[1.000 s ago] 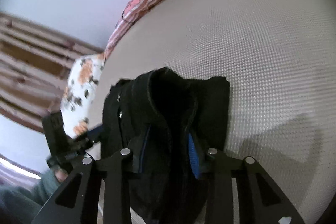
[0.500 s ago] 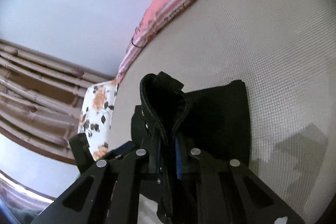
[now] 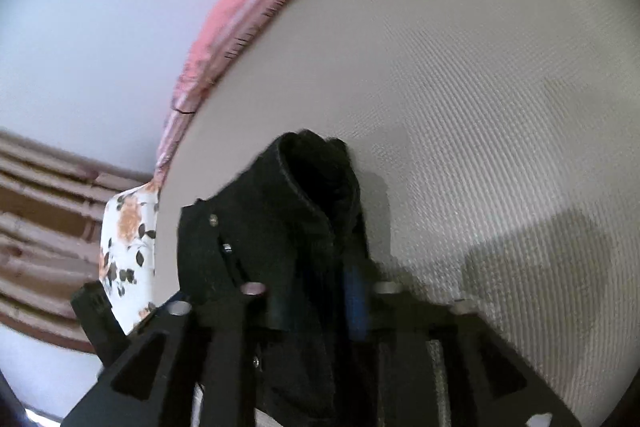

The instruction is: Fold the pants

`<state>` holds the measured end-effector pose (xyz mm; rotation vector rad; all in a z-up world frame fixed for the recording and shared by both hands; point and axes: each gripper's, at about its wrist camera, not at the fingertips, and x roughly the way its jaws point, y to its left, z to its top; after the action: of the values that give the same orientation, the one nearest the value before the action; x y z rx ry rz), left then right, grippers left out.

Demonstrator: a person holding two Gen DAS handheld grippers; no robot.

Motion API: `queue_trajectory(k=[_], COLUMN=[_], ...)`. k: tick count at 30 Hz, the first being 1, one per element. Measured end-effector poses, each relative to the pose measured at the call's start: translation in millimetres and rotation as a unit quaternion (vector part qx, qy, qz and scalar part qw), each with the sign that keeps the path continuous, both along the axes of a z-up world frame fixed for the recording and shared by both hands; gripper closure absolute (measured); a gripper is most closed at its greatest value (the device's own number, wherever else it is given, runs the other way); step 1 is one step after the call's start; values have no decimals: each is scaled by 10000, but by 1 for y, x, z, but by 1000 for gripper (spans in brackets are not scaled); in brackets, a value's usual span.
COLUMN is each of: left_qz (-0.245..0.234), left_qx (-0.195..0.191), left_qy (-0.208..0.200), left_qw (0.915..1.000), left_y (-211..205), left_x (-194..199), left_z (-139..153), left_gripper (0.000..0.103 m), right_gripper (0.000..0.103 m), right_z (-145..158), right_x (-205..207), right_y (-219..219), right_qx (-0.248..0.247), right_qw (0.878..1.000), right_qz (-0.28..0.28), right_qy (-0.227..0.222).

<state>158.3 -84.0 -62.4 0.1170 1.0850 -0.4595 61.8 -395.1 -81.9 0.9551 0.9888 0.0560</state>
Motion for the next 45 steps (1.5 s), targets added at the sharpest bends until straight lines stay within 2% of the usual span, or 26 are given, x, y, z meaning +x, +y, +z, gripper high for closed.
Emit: queue_trajectory(k=[2,5,7,11,16,17,18,21,25,29,34,36,40,45], left_qz=[-23,-66,-82,-83,-73,-82,-86,-107,-133,-216,-505,-464,-361,-330], left_qx=[17,117,175,214,237,240,240,228,222,139,381,450,231,307], left_qy=[-50,-161,-220,-237,-272,-268,-265,-250,-231,-215,-224,-147,58,-10], left_qw=[10000,9998,9996,9995,9993,9993,9993,9994,9994,9994,9977,9978,9991,9990], left_y=[-3,-7,-9,-9,-9,-9,-9,-7,-5,-1,-1,0,5,3], left_x=[-2,-5,-7,-12,-16,-17,-17,-20,-23,-31,-44,-45,-41,-43], left_z=[0,1,1,2,2,2,2,4,7,14,5,-4,-8,-7], left_gripper=[23,23,23,23,23,23,23,23,23,23,23,23,23,20], right_gripper=[65,65,65,65,65,69,77,83,86,87,87,87,86,85], right_z=[4,27,36,44,39,36,33,37,47,52,34,28,25,25], right_x=[-4,-15,-23,-37,-44,-44,-44,-46,-54,-68,-68,-67,-66,-67], right_y=[-1,8,14,27,46,48,50,54,61,60,61,58,55,53], right_qx=[-79,-696,-900,-833,-1004,-1144,-1230,-1431,-1654,-1613,-1627,-1565,-1433,-1353], right_qw=[9999,9976,9959,9957,9924,9905,9893,9863,9827,9841,9826,9835,9855,9873], right_qz=[-62,5,117,394,709,740,744,782,808,724,790,785,794,705], right_qy=[111,26,-19,-49,108,192,246,248,211,197,423,463,444,437])
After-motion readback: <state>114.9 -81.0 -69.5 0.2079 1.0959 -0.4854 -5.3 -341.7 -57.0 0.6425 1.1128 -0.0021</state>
